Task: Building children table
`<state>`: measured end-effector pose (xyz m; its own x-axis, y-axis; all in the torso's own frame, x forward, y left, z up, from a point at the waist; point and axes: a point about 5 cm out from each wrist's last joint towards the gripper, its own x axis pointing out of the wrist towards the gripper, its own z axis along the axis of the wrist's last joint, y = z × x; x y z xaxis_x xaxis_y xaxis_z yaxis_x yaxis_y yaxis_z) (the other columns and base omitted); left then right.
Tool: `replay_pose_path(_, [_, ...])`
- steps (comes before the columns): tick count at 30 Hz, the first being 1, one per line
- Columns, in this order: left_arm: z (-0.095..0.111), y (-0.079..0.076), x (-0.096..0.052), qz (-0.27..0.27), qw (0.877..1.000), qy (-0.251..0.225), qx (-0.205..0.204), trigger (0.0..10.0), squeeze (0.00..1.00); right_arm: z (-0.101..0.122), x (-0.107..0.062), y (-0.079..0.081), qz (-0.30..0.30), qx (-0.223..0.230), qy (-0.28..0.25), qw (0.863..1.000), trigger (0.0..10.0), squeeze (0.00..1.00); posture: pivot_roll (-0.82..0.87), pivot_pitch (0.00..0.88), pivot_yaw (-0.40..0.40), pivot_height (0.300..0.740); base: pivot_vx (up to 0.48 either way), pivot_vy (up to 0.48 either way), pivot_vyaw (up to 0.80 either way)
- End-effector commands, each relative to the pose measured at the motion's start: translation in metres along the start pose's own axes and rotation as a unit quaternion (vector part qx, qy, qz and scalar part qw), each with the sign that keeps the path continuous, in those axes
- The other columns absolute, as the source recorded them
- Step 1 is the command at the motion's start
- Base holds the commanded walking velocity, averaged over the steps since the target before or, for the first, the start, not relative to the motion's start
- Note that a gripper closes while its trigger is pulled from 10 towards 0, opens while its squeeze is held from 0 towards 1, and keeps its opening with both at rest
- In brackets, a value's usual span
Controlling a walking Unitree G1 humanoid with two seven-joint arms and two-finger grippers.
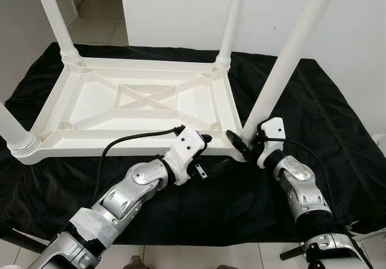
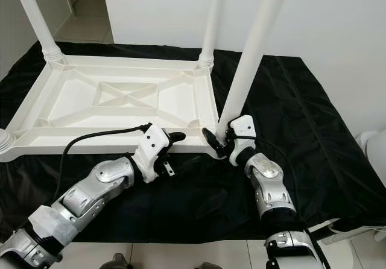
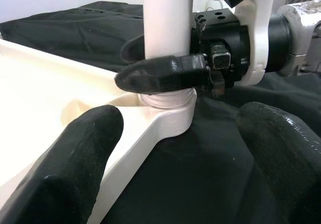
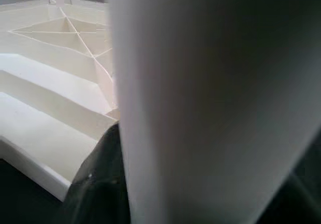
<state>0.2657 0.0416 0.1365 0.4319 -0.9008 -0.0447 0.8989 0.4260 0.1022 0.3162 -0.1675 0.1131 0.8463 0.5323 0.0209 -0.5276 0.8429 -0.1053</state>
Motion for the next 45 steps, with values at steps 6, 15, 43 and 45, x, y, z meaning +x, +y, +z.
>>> replay_pose_path(6, [0.004,-0.013,0.001,-0.126,0.992,-0.005,0.011,10.0,0.00,-0.013,-0.006,0.002,0.008,0.009,0.014,1.000,0.0,0.00,0.01,0.000,-0.035,0.740,0.000,0.000,0.00])
replay_pose_path(15, [0.003,-0.013,0.002,-0.127,0.992,-0.005,0.013,10.0,0.00,-0.013,-0.009,-0.001,-0.045,0.017,0.009,0.999,10.0,0.00,0.02,0.000,-0.046,0.740,0.000,0.000,0.00])
replay_pose_path(43, [0.001,-0.016,0.001,-0.132,0.991,-0.004,0.017,10.0,0.00,-0.009,0.000,0.053,-0.332,0.069,0.020,0.941,10.0,0.00,0.02,0.000,-0.061,0.740,0.000,0.000,0.00])
replay_pose_path(45, [0.001,-0.015,0.001,-0.133,0.991,-0.003,0.017,10.0,0.00,-0.009,-0.003,0.052,-0.331,0.069,0.020,0.941,10.0,0.00,0.02,0.000,-0.063,0.740,0.000,0.000,0.00])
